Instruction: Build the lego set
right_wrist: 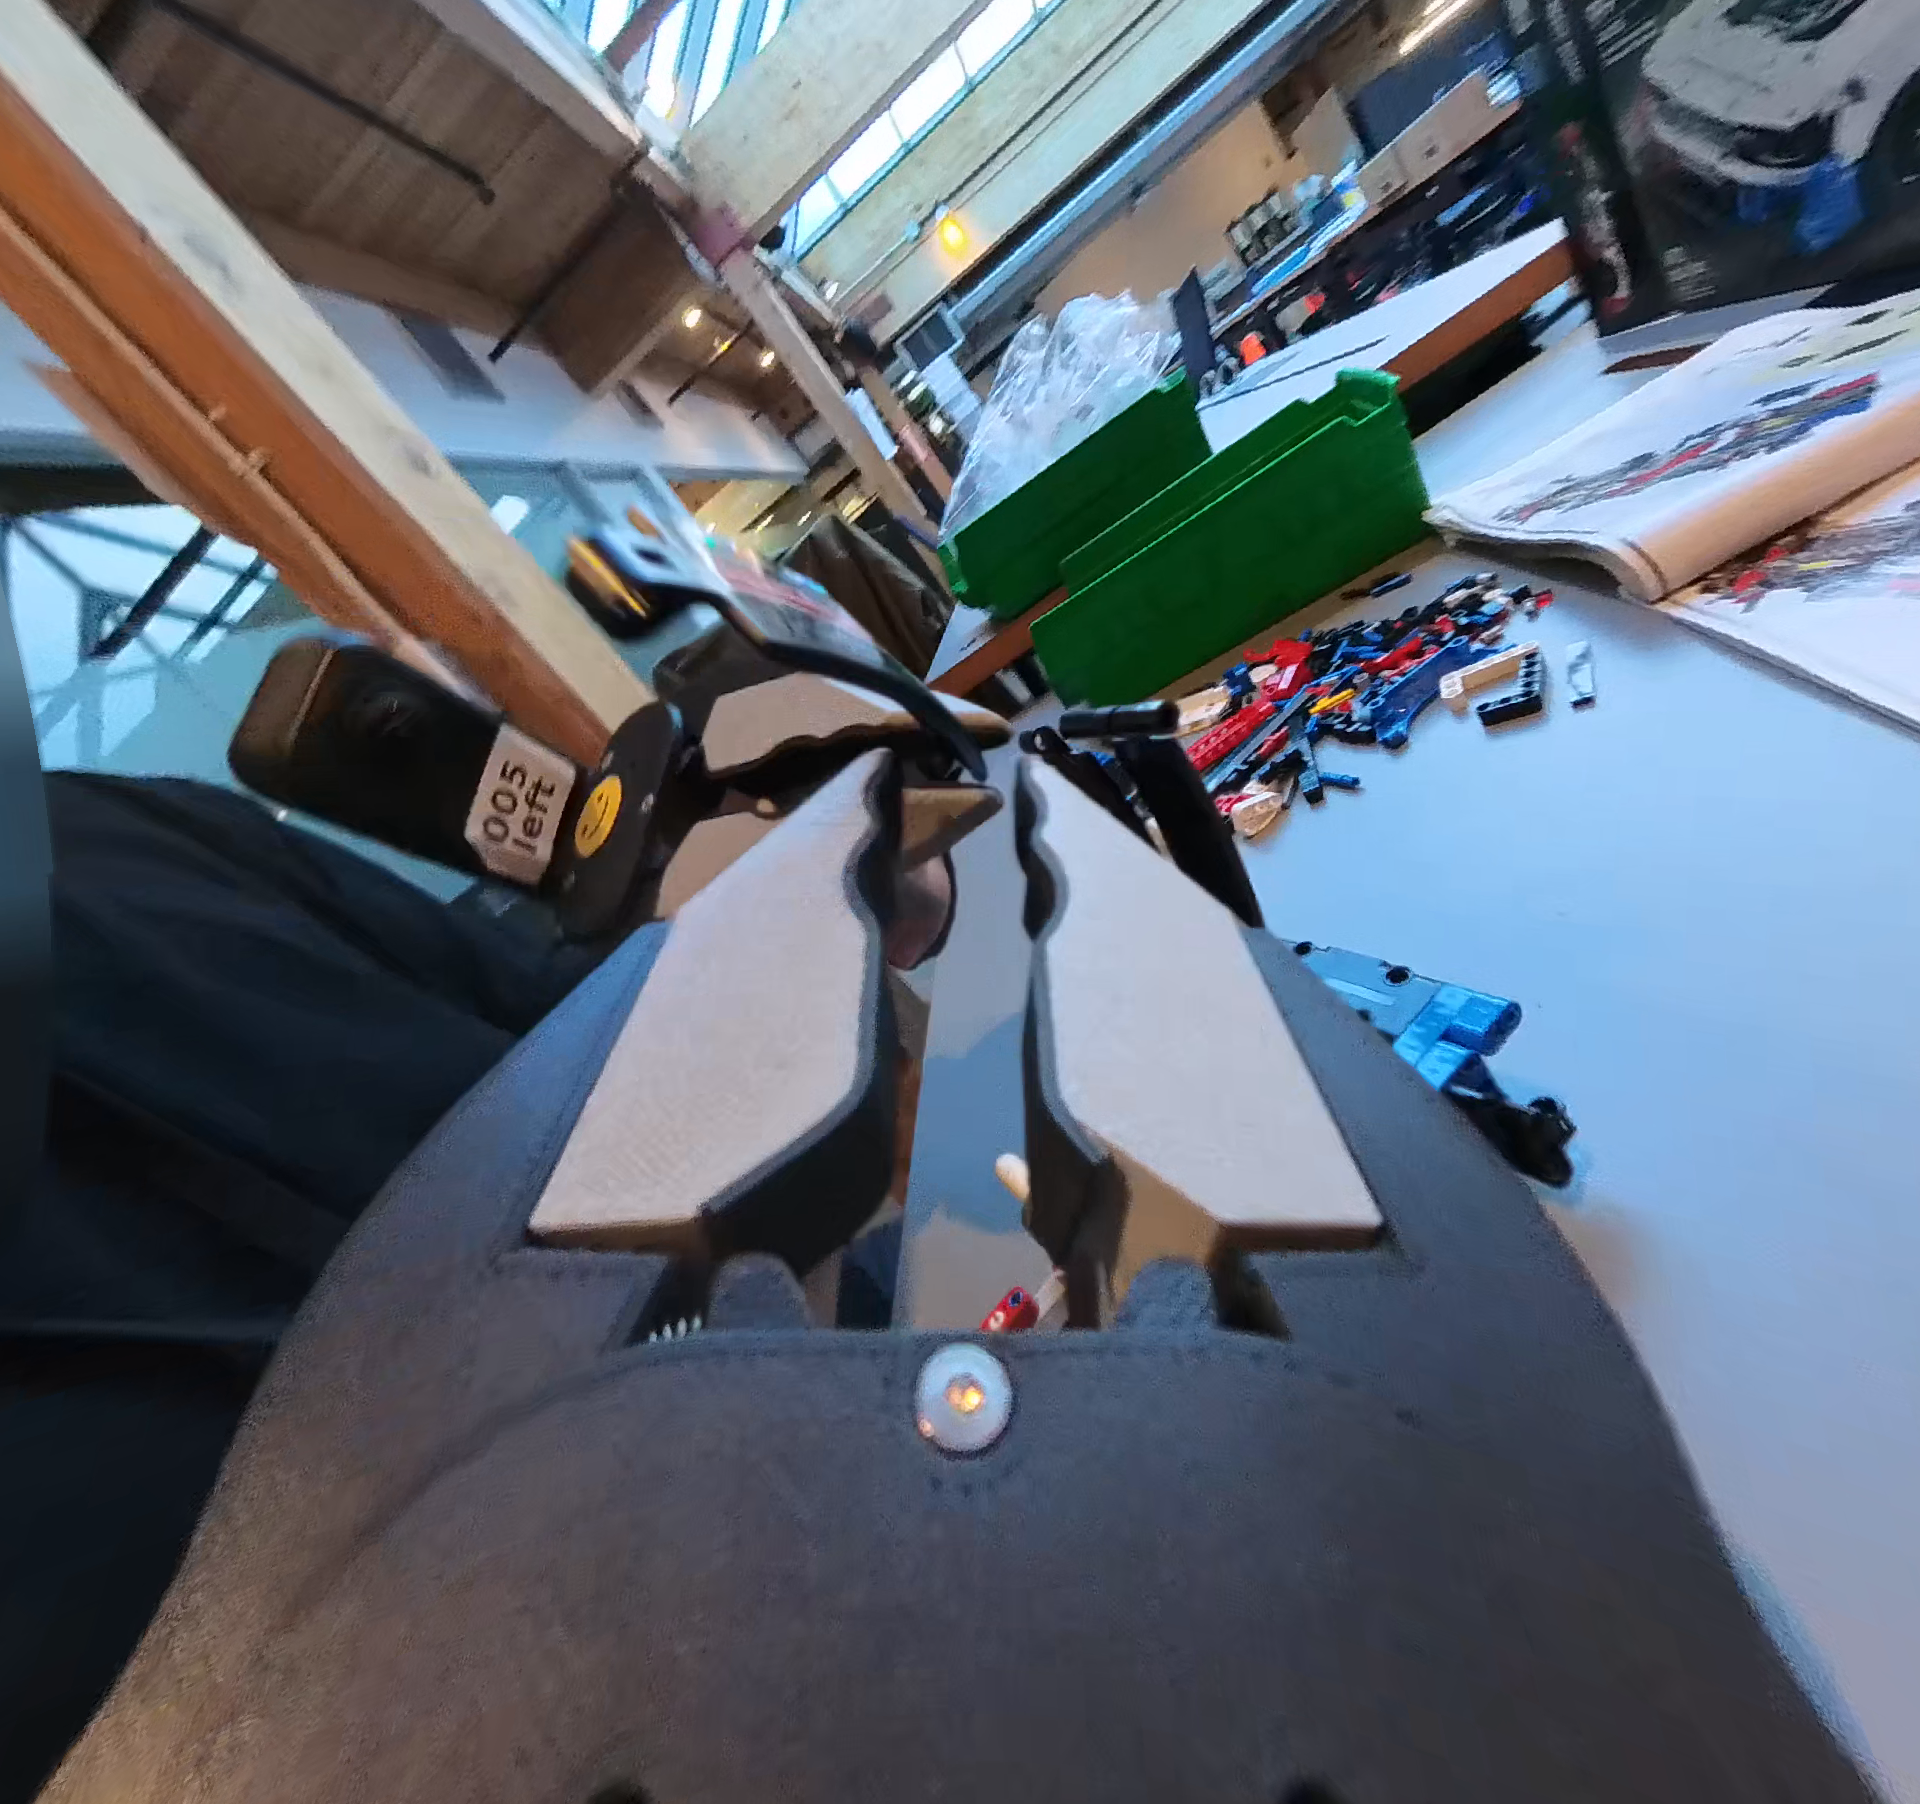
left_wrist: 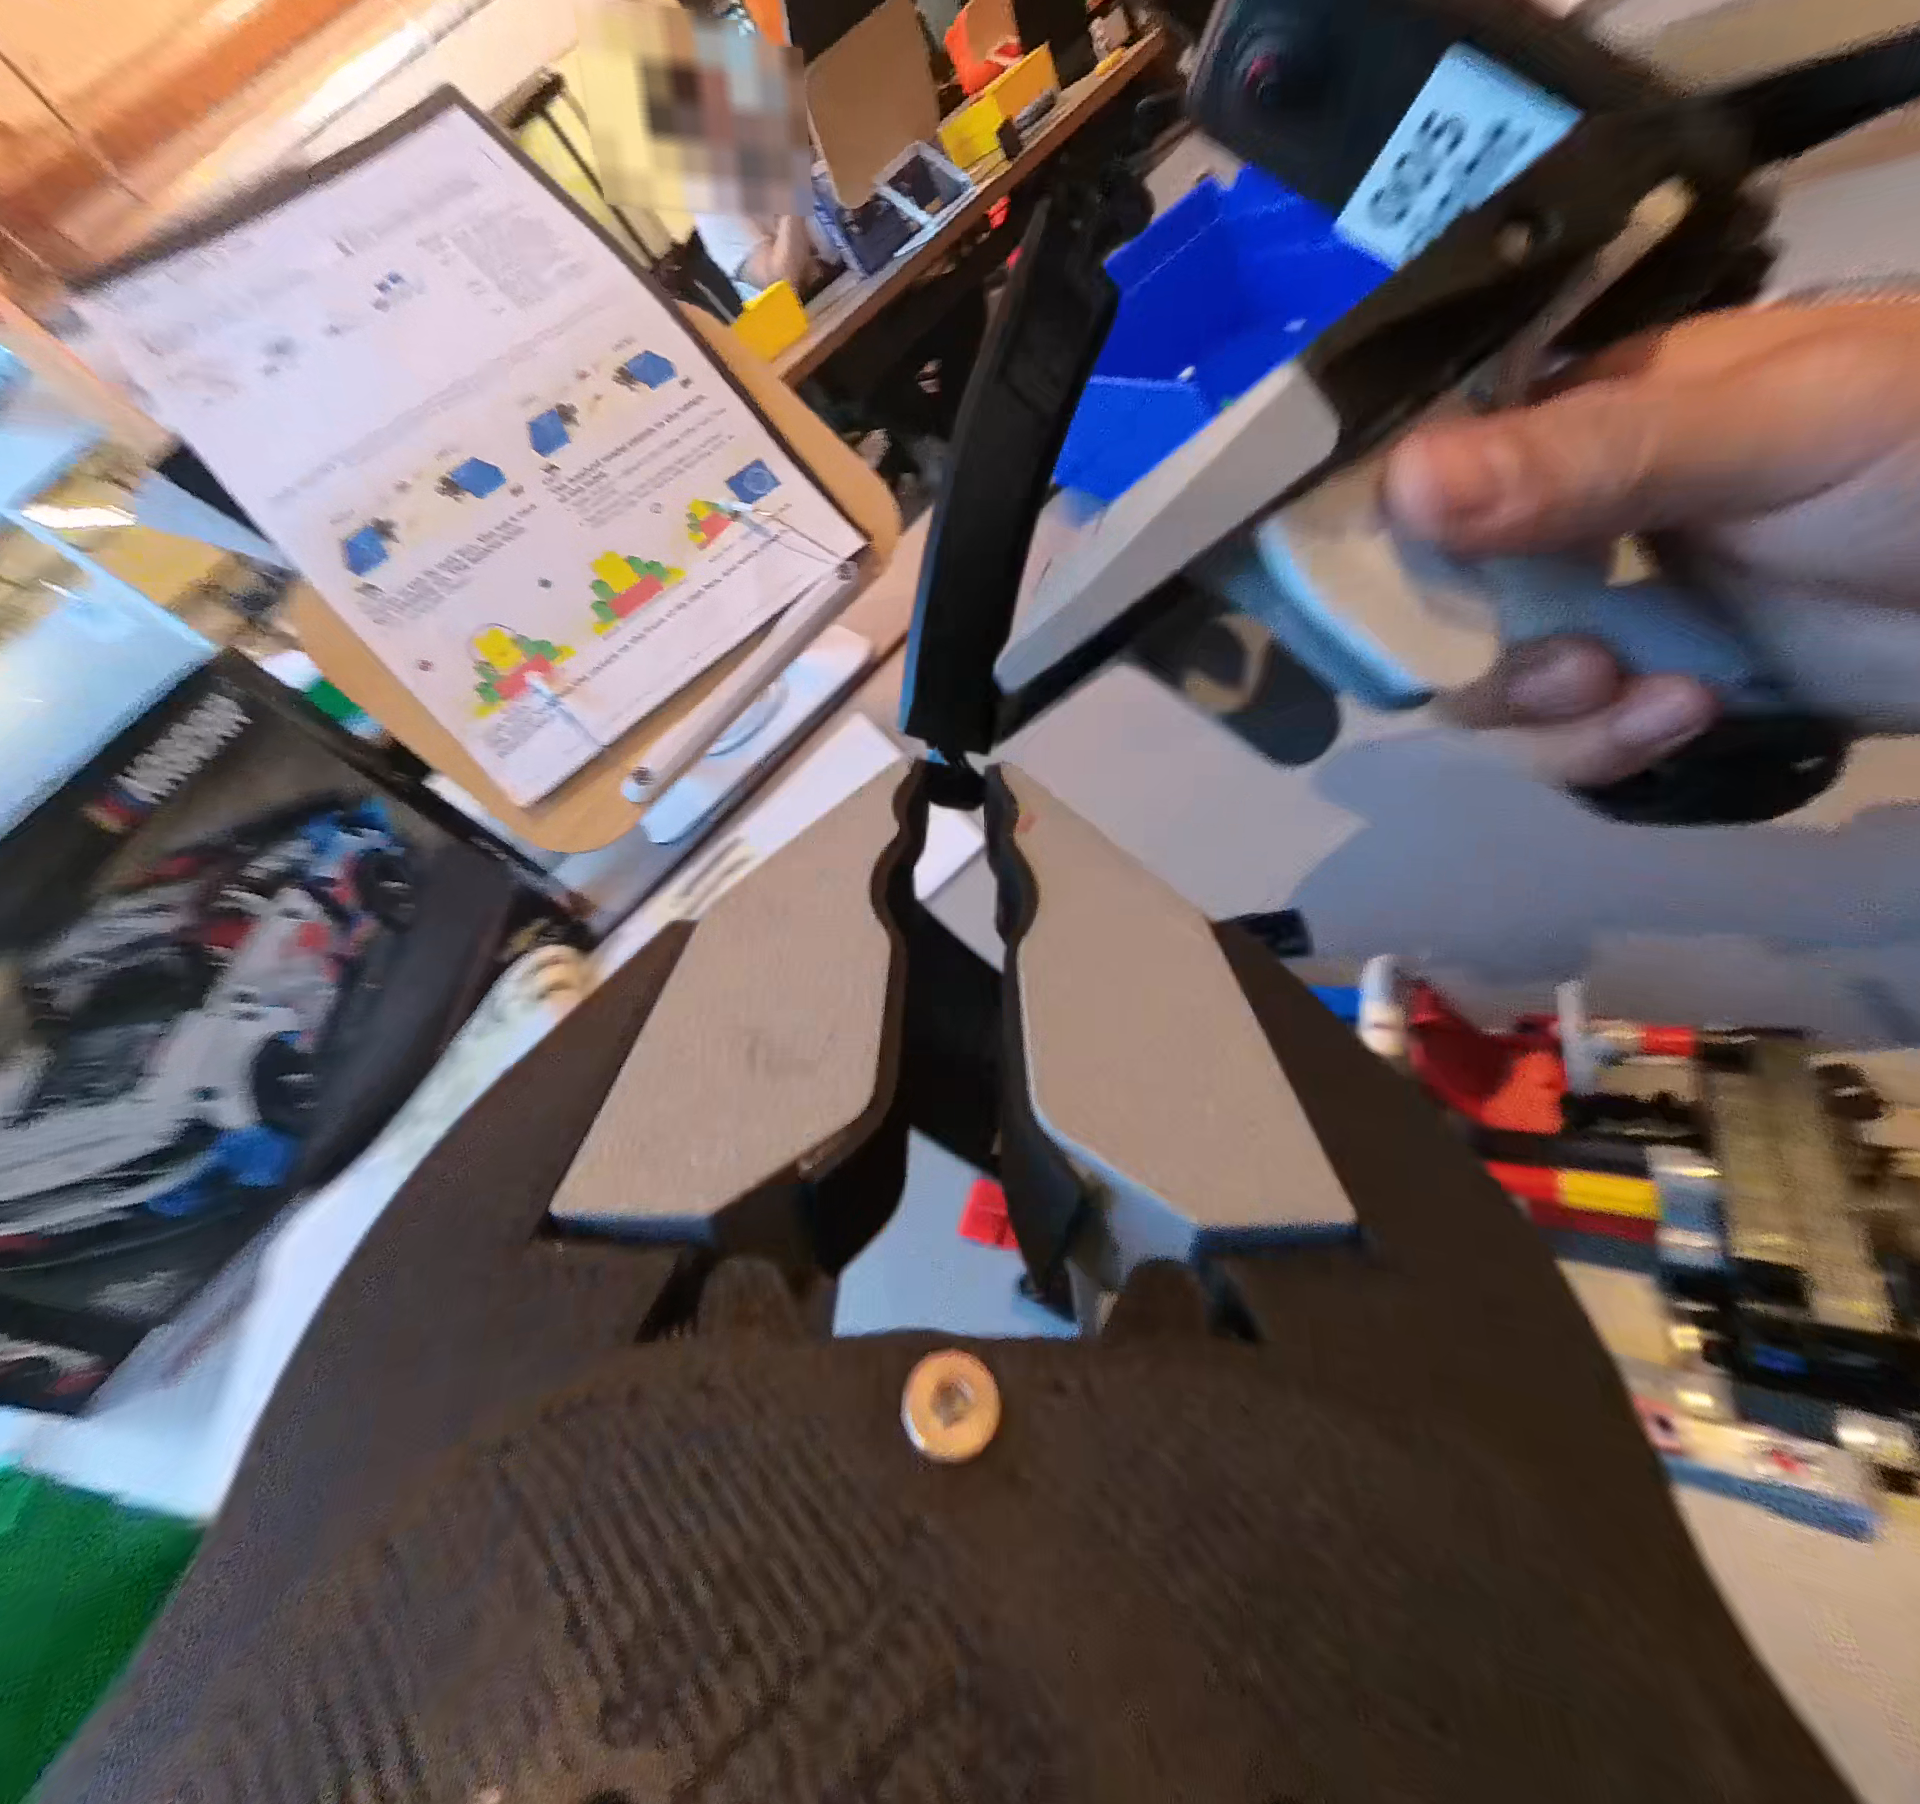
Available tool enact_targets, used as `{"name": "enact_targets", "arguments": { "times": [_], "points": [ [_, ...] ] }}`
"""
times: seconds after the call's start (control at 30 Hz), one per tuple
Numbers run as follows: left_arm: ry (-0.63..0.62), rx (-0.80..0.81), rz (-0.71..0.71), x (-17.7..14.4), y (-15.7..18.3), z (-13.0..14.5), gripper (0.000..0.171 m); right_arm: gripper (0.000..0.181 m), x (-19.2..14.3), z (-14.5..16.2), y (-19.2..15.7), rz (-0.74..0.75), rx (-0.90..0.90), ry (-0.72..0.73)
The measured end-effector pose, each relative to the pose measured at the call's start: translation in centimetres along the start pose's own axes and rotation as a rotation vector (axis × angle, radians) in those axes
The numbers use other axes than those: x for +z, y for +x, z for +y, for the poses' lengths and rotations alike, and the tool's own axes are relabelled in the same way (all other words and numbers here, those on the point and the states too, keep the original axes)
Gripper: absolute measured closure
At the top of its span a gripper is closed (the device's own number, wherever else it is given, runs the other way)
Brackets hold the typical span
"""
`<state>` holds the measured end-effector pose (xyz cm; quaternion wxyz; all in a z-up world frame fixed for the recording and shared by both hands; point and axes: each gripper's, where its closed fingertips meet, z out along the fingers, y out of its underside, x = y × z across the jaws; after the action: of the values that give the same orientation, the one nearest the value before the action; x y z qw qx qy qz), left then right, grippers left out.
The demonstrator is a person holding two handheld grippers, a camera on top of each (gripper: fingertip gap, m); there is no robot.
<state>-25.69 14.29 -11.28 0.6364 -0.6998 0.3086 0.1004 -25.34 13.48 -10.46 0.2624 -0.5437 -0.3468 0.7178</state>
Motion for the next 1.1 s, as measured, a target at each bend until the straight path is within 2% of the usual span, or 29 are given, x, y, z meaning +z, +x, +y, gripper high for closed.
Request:
{"name": "enact_targets", "arguments": {
  "times": [0.17, 0.23, 0.33, 0.53, 0.6, 0.67, 0.7, 0.8, 0.87, 0.93, 1.0, 1.1],
  "points": [
    [-0.014, 0.359, -0.134, 0.3, 0.4, -0.2, 0.164, 0.151, -0.8, -0.8, -0.6, 0.024, 0.042, 0.098],
    [0.022, 0.451, -0.148, 0.4, 1.2, -0.9, 0.164, 0.156, -1.0, -0.9, -0.5, 0.017, 0.07, 0.118],
    [0.048, 0.48, -0.153, 0.5, 1.6, -1.4, 0.164, 0.159, -1.4, -1.1, -0.7, -0.007, 0.087, 0.152],
    [0.074, 0.468, -0.145, 0.3, 2.0, -1.2, 0.163, 0.159, -1.5, -0.7, -0.9, 0.028, -0.04, 0.096],
    [0.092, 0.371, -0.077, -0.4, 2.4, -1.1, 0.156, 0.159, -1.8, -0.7, -1.0, 0.046, -0.135, 0.075],
    [0.106, 0.182, 0.049, -2.2, 3.0, -0.9, 0.144, 0.16, -2.5, -0.3, -0.5, 0.103, -0.297, 0.029],
    [0.116, 0.101, 0.088, -3.4, 2.7, -0.9, 0.144, 0.16, -3.0, 0.0, -0.2, 0.135, -0.381, -0.001],
    [0.151, -0.016, 0.053, -6.1, -1.5, 0.4, 0.145, 0.159, -4.1, 1.1, -0.1, 0.146, -0.585, -0.063],
    [0.102, -0.084, 0.082, -5.7, -3.6, 2.9, 0.141, 0.16, -4.5, 1.6, 0.2, 0.154, -0.68, -0.093],
    [-0.01, -0.194, 0.217, -4.3, -3.2, 5.2, 0.124, 0.16, -4.6, 1.8, 1.1, 0.18, -0.727, -0.12],
    [-0.037, -0.33, 0.3, -3.1, -2.7, 5.8, 0.115, 0.16, -4.5, 1.8, 2.0, 0.203, -0.738, -0.138],
    [-0.088, -0.485, 0.348, -1.0, -2.0, 6.9, 0.102, 0.159, -4.5, 1.6, 2.8, 0.226, -0.747, -0.145]
  ]
}}
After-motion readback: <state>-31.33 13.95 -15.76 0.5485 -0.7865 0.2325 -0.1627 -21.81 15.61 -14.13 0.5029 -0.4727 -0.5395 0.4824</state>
